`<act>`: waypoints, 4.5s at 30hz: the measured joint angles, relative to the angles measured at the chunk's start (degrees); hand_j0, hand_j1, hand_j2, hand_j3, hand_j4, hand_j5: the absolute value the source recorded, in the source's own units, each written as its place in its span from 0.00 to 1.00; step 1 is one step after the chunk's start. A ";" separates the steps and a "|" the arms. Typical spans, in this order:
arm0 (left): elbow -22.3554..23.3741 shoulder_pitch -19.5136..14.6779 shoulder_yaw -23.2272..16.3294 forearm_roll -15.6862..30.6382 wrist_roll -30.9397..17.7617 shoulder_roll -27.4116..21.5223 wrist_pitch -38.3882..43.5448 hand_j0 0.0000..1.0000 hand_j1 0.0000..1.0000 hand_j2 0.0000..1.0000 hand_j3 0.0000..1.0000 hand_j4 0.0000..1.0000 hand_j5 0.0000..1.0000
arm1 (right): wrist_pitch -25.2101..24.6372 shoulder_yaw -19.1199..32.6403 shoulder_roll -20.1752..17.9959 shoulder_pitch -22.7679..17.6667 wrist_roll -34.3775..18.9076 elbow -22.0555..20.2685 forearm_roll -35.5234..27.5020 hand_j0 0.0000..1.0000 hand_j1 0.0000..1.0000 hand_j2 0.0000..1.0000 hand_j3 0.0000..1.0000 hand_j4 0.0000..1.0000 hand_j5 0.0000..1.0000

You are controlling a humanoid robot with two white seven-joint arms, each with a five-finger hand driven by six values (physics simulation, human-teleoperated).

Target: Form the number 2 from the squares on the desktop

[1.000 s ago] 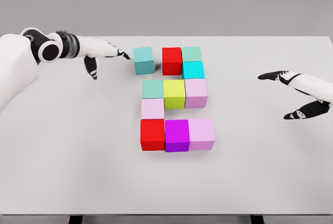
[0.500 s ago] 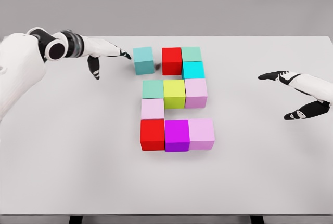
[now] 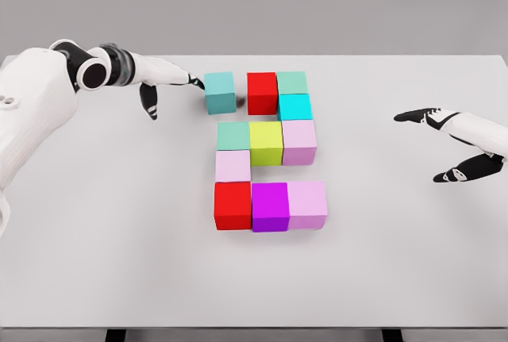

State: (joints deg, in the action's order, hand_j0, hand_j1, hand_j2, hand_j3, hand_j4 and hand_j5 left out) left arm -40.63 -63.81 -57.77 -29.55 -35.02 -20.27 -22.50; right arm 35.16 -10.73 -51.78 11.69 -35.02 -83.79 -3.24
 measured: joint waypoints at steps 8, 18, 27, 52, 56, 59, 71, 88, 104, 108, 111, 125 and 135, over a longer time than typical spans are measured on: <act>0.02 -0.09 0.00 -0.15 0.00 0.49 0.02 1.00 1.00 1.00 1.00 1.00 1.00 | 0.00 0.00 0.00 0.00 0.00 0.05 0.00 1.00 1.00 1.00 1.00 1.00 1.00; 0.02 -0.18 0.00 -0.27 0.00 0.91 0.00 1.00 1.00 1.00 1.00 1.00 1.00 | 0.00 0.00 0.00 0.00 0.00 0.05 0.00 1.00 1.00 1.00 1.00 1.00 1.00; 0.02 -0.18 0.08 -0.19 0.00 1.10 -0.06 1.00 1.00 1.00 1.00 1.00 1.00 | 0.00 0.00 -0.01 0.00 0.00 -0.02 0.00 1.00 1.00 1.00 1.00 1.00 1.00; -0.49 -0.26 0.11 0.23 0.00 -0.15 -3.55 1.00 1.00 1.00 1.00 1.00 1.00 | 0.00 0.00 0.11 0.00 0.00 -0.11 0.00 1.00 1.00 1.00 1.00 1.00 1.00; -0.50 0.00 0.09 0.16 0.00 -0.50 -3.80 1.00 1.00 1.00 1.00 1.00 1.00 | 0.00 0.00 0.03 0.00 0.00 -0.11 0.00 1.00 1.00 1.00 1.00 1.00 1.00; -0.50 0.00 0.08 0.13 0.00 -0.65 -3.85 1.00 1.00 1.00 1.00 1.00 1.00 | 0.00 0.00 0.01 0.00 0.00 -0.12 0.00 1.00 1.00 1.00 1.00 1.00 1.00; -0.58 0.09 0.02 0.05 0.00 -0.48 -3.88 1.00 1.00 1.00 1.00 1.00 1.00 | 0.00 0.00 0.04 0.00 0.00 -0.12 0.00 1.00 1.00 1.00 1.00 1.00 1.00; -0.67 0.18 -0.07 0.04 0.00 0.12 -3.89 1.00 1.00 1.00 1.00 1.00 1.00 | 0.00 0.00 0.17 0.00 0.00 -0.12 0.00 1.00 1.00 1.00 1.00 1.00 1.00; -0.68 0.09 0.07 0.12 0.00 0.15 -4.67 1.00 1.00 1.00 1.00 1.00 1.00 | 0.00 0.00 0.10 0.00 0.00 -0.12 0.00 1.00 1.00 1.00 1.00 1.00 1.00; -0.68 0.09 0.08 0.11 0.00 0.19 -4.68 1.00 1.00 1.00 1.00 1.00 1.00 | 0.00 0.00 0.09 0.00 0.00 -0.12 0.00 1.00 1.00 1.00 1.00 1.00 1.00; -0.68 0.09 0.08 0.12 0.00 0.22 -4.68 1.00 1.00 1.00 1.00 1.00 1.00 | 0.00 0.00 0.10 0.00 0.00 -0.12 0.00 1.00 1.00 1.00 1.00 1.00 1.00; -0.68 0.09 0.15 0.12 0.00 0.73 -4.68 1.00 1.00 1.00 1.00 1.00 1.00 | 0.00 0.00 0.17 0.00 0.00 -0.12 0.00 1.00 1.00 1.00 1.00 1.00 1.00; -0.68 -0.09 0.37 0.29 0.00 0.29 -4.74 1.00 1.00 1.00 1.00 1.00 1.00 | 0.00 0.00 0.17 0.00 0.00 -0.12 0.00 1.00 1.00 1.00 1.00 1.00 1.00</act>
State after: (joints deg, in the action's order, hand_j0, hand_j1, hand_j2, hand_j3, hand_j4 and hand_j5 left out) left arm -41.31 -63.90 -57.41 -29.26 -35.02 -19.98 -27.24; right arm 35.16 -10.73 -51.60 11.69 -35.02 -83.91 -3.24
